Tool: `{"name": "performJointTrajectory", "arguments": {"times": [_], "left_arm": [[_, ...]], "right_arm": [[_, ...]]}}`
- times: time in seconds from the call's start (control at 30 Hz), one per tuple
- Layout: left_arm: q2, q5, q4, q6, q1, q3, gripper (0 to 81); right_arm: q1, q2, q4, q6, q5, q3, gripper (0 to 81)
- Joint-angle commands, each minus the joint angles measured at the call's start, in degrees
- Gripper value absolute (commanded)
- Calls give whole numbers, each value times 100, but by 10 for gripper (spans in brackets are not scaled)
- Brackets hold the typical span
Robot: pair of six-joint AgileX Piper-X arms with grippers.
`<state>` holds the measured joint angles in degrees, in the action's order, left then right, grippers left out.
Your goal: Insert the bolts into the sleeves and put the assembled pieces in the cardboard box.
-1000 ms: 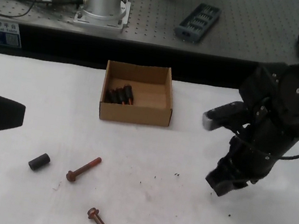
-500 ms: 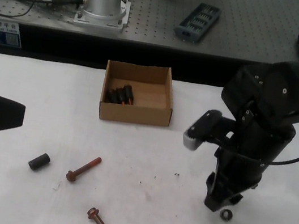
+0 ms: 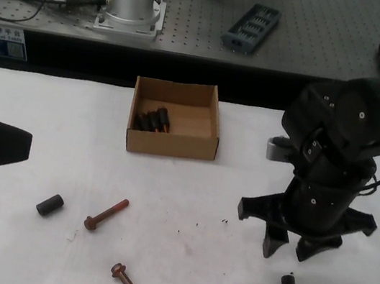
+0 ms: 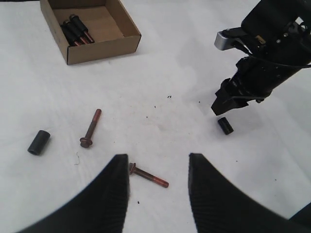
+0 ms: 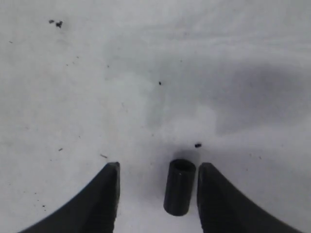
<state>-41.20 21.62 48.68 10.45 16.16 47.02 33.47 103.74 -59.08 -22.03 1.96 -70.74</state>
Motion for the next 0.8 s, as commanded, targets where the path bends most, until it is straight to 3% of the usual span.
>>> {"name": "performJointTrajectory", "arguments": {"times": [0.0, 0.3, 0.77], "left_arm": [[40, -79, -79, -54, 30, 26, 297], [40, -79, -79, -54, 30, 26, 297], [40, -79, -79, -54, 30, 26, 297]], "right_arm": [[3, -86, -432, -144, -95, 74, 366], [3, -98, -337, -144, -50, 764, 366], [3, -98, 290, -156, 137, 774, 366]]}}
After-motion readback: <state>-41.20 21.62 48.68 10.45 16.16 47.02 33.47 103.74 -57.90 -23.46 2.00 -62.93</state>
